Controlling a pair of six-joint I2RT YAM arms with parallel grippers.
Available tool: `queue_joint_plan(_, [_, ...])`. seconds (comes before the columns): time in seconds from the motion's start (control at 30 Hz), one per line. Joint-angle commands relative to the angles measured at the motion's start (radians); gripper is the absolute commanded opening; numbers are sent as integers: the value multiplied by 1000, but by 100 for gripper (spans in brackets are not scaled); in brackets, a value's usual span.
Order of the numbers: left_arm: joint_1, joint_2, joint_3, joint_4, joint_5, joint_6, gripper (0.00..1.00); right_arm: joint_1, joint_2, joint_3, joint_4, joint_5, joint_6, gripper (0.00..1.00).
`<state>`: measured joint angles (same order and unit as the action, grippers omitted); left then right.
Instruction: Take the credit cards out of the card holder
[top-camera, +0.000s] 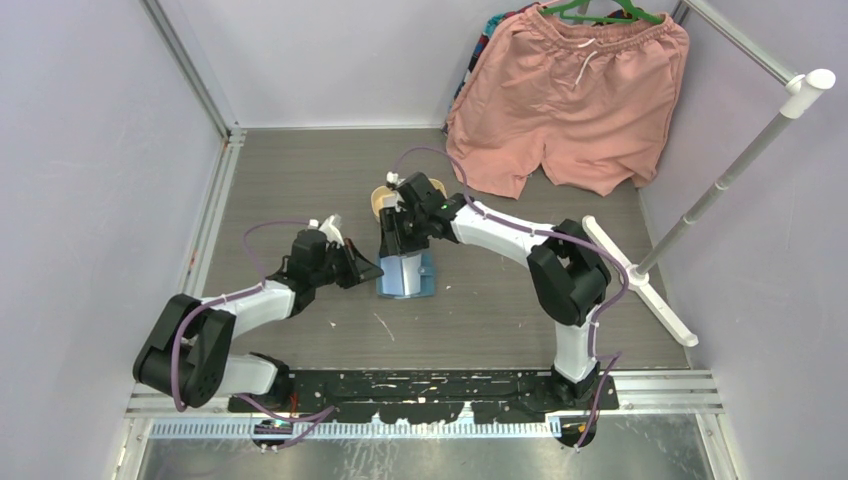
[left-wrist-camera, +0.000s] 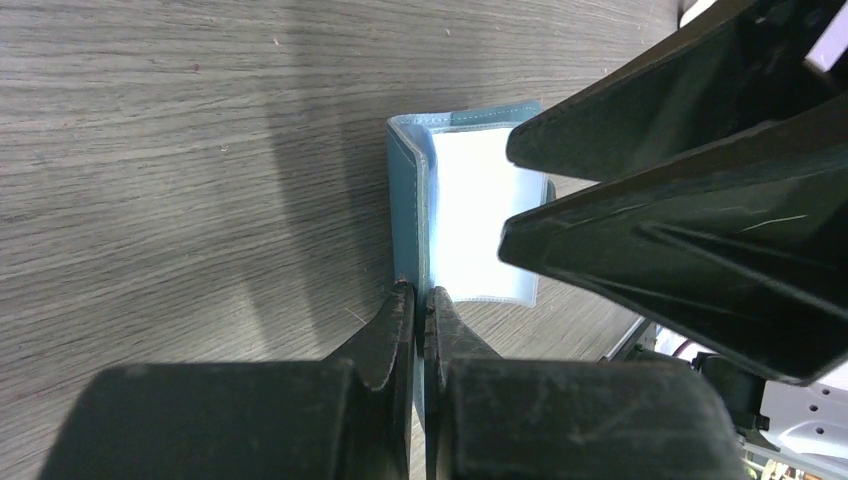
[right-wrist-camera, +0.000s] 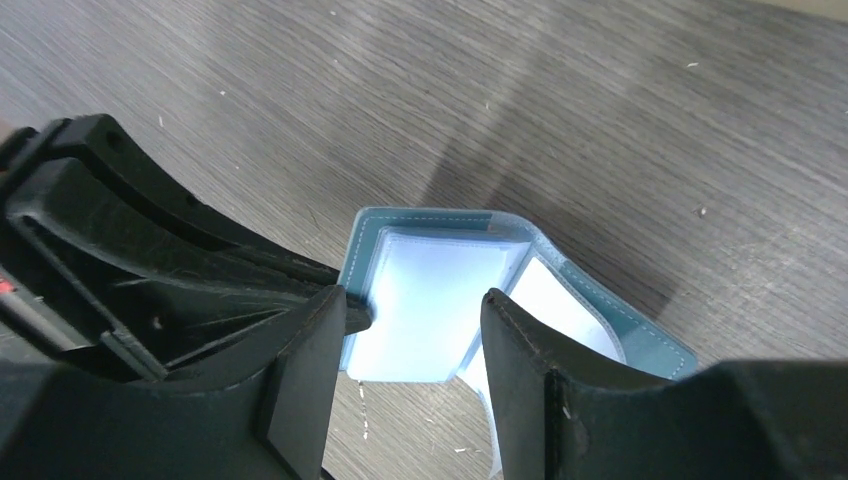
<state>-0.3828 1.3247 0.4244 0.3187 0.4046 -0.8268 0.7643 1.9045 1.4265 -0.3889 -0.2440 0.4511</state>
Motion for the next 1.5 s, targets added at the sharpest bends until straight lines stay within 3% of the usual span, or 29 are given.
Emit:
queue_joint_plan(0.0, [6,2,37,17,0,14,0,16,15,-14,28,11,3,58])
queue_joint_plan(0.43, [5,2,56,2,13,21,1,20,75,-12,33,22,0,58])
queue_joint_plan(0.7, [6,-10,64,-15,15,26,19,18,101,-40,56,21,6,58])
queue_joint_plan(0.9, [5,-24,60,-24,12,25,23,5,105,-82,110,-22,41,58])
queue_joint_plan(1.0, [5,-31,57,-24,8,25,18,-3,100,-100,124,-27,50,58])
queue_joint_plan(1.1, [5,-35,54,-24,5,23,0,-10,93,-119,124,-18,49,58])
queue_joint_plan(1.47, [5,-45,45,-27,-10,23,0,-14,46,-145,35,82,-28,58])
